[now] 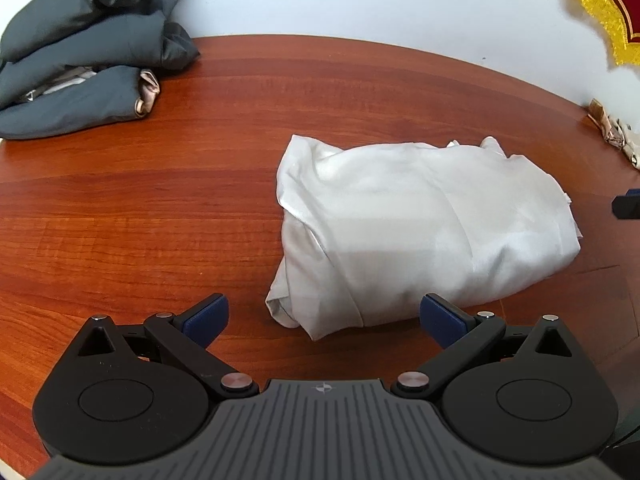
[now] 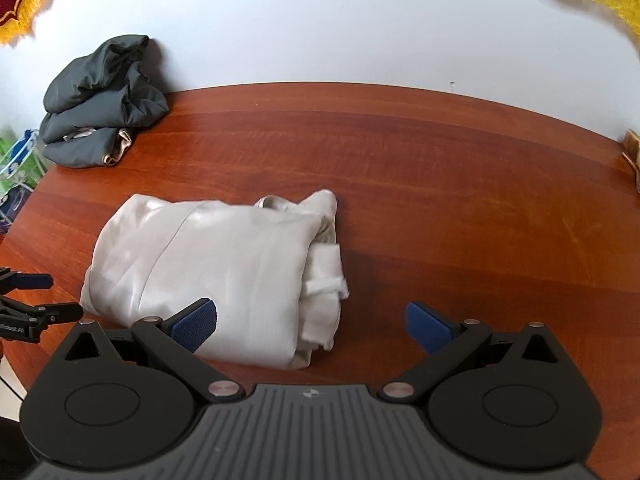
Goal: Fold clothes
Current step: 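Push both grippers under the bundle edge and close on it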
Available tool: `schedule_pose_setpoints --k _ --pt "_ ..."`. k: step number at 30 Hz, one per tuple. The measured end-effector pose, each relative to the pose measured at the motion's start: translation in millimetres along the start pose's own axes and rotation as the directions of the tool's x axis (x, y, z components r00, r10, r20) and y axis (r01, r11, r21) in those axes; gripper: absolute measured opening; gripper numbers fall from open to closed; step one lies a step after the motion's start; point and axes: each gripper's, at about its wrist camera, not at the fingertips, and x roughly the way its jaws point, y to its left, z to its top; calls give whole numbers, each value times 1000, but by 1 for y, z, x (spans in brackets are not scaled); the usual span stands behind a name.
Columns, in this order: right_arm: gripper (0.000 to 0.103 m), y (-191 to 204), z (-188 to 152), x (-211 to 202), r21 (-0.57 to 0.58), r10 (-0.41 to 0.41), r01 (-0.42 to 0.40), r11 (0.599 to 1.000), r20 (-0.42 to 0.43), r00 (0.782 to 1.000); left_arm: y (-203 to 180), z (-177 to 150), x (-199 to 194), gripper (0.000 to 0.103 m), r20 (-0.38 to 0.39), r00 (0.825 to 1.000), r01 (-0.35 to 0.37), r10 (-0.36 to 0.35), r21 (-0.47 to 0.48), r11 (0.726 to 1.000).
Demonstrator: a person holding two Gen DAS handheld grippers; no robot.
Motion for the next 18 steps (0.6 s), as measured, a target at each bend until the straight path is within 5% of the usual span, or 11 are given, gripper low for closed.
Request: schedule_pose_setpoints --k 9,18 --pt "102 -34 46 23 -36 91 -94 995 -66 994 5 10 25 102 -41 999 36 -36 -3 999" --pt "102 -42 86 68 -178 169 -206 962 -201 965 8 14 42 102 -79 996 34 -35 -15 999"
